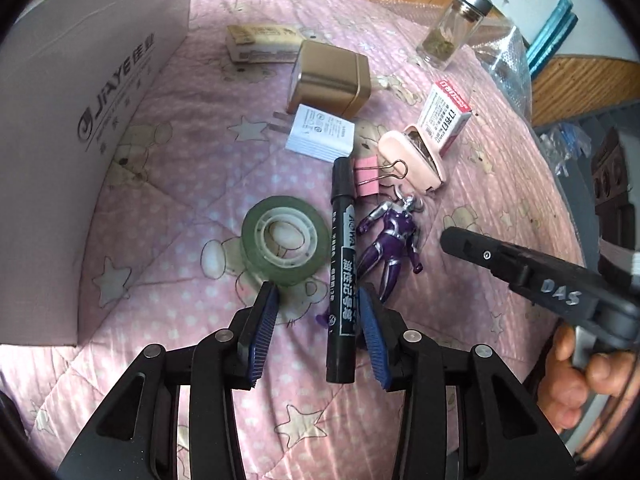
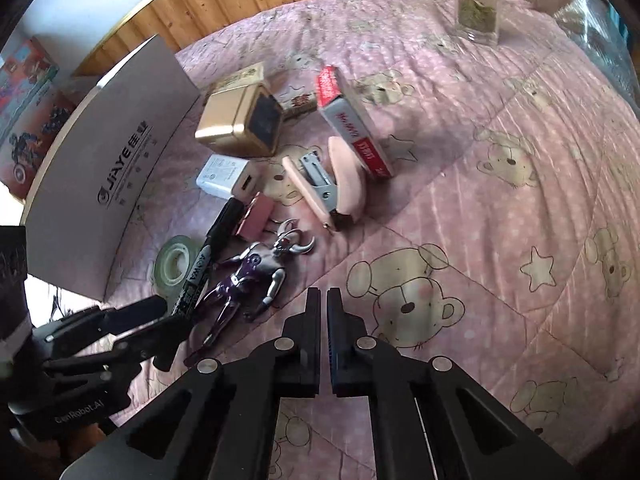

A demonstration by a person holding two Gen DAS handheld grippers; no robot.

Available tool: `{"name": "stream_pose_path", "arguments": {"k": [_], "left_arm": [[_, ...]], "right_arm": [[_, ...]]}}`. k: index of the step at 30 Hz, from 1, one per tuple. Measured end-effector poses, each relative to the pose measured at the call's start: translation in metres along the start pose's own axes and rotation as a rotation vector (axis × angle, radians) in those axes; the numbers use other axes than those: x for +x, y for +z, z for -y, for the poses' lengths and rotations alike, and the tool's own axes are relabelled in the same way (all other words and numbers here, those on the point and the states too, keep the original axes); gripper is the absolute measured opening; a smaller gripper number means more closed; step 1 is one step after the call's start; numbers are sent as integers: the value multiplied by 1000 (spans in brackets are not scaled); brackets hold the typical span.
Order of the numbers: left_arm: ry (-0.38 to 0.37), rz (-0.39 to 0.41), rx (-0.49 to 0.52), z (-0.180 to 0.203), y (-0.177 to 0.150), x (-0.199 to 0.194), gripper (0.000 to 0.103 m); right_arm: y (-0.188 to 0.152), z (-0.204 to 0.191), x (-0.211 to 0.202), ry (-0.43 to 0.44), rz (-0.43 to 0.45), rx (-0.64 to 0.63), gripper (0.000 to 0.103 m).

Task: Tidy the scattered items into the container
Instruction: 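Grasp the black marker with the left tool while the right tool grasps the purple figure, then lift the marker and figure and carry both tools toward the white box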

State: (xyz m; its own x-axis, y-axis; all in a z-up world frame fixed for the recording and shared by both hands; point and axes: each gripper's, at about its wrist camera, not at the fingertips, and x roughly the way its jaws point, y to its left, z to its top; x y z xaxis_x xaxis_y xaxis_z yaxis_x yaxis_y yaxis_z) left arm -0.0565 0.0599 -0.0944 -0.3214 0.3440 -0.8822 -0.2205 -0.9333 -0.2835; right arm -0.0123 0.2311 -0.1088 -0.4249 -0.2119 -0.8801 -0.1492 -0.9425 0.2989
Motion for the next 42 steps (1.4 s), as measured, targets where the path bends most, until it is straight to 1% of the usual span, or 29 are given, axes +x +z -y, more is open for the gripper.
{"name": "stream_pose_path", "arguments": {"k": [1, 2, 3, 4, 6, 7, 8, 9, 11, 12, 14, 15, 16, 17, 18, 19, 20, 21, 22, 23, 25, 26, 27, 28, 29, 30, 31, 39, 42], "left_arm": [[11, 6, 9, 1, 0, 0, 23], [26, 10, 12, 0, -1, -1, 18], [38, 20, 8, -1, -4, -3, 16], [38, 23, 6, -3, -7, -5, 14], [44, 26, -12, -7, -16, -13, 14], [44, 28, -28, -10, -21, -17, 14], [38, 34, -45, -13, -25, -22, 14], [34, 41, -63, -16, -29, -26, 14], [20, 29, -100, -23, -34, -30, 15], [24, 20, -111, -24, -36, -29, 18], [53, 21, -130, -26, -34, -26, 38], [48, 28, -137, -27, -30, -25, 38], [46, 35, -140, -27, -27, -23, 38], [48, 38, -135, -25, -25, -20, 38], [48, 39, -124, -22, -22, -16, 38], [43, 38, -106, -19, -20, -13, 39], [57, 48, -77, -15, -18, -9, 38], [78, 56, -52, -13, -18, -8, 34], [100, 56, -26, -11, -17, -7, 18], [104, 54, -12, -11, -17, -7, 15], [89, 62, -19, -14, -17, -7, 15], [84, 65, -22, -15, -18, -6, 15], [84, 68, -14, -15, -18, -6, 15], [84, 71, -3, -14, -18, -6, 15], [77, 73, 4, -14, -18, -6, 14], [69, 72, 11, -14, -17, -5, 13], [67, 75, 12, -14, -17, -6, 13], [16, 108, 15, -5, -27, -37, 13], [2, 121, 4, -3, -31, -49, 13]], "right_arm": [[1, 1, -1, 56, 5, 32, 12], [1, 1, -1, 114, 9, 60, 23], [1, -2, 0, 148, 7, 77, 36], [1, -7, 5, 150, -7, 76, 41], [-1, -21, 17, 130, -32, 63, 44], [-2, -27, 18, 118, -12, 55, 47], [-2, -34, 19, 112, 0, 42, 57], [-1, -41, 20, 110, 5, 25, 61], [1, -48, 23, 114, 25, 16, 61], [0, -51, 25, 126, 25, 19, 53], [5, -55, 28, 120, 24, -4, 34], [6, -55, 29, 125, 21, -10, 33], [6, -46, 24, 136, 20, -3, 32], [3, -35, 15, 150, 26, 8, 25], [0, -30, 7, 144, 35, 11, 25], [-1, -28, -2, 113, 53, -1, 25], [1, -26, -9, 82, 68, -19, 24], [4, -24, -10, 70, 65, -31, 24], [5, -20, -11, 80, 60, -19, 24], [7, -14, -9, 101, 57, 13, 24], [7, -9, 2, 124, 33, 67, 26], [7, -9, 10, 141, 9, 88, 37], [7, -11, 18, 152, -2, 104, 40], [7, -15, 19, 142, 17, 95, 41], [8, -23, 20, 110, 31, 58, 42], [9, -31, 21, 90, 40, 17, 22], [8, -35, 23, 103, 34, 0, 16], [-4, -28, 1, 80, 61, -4, 16], [-8, -28, -10, 90, 59, -14, 16]]}}
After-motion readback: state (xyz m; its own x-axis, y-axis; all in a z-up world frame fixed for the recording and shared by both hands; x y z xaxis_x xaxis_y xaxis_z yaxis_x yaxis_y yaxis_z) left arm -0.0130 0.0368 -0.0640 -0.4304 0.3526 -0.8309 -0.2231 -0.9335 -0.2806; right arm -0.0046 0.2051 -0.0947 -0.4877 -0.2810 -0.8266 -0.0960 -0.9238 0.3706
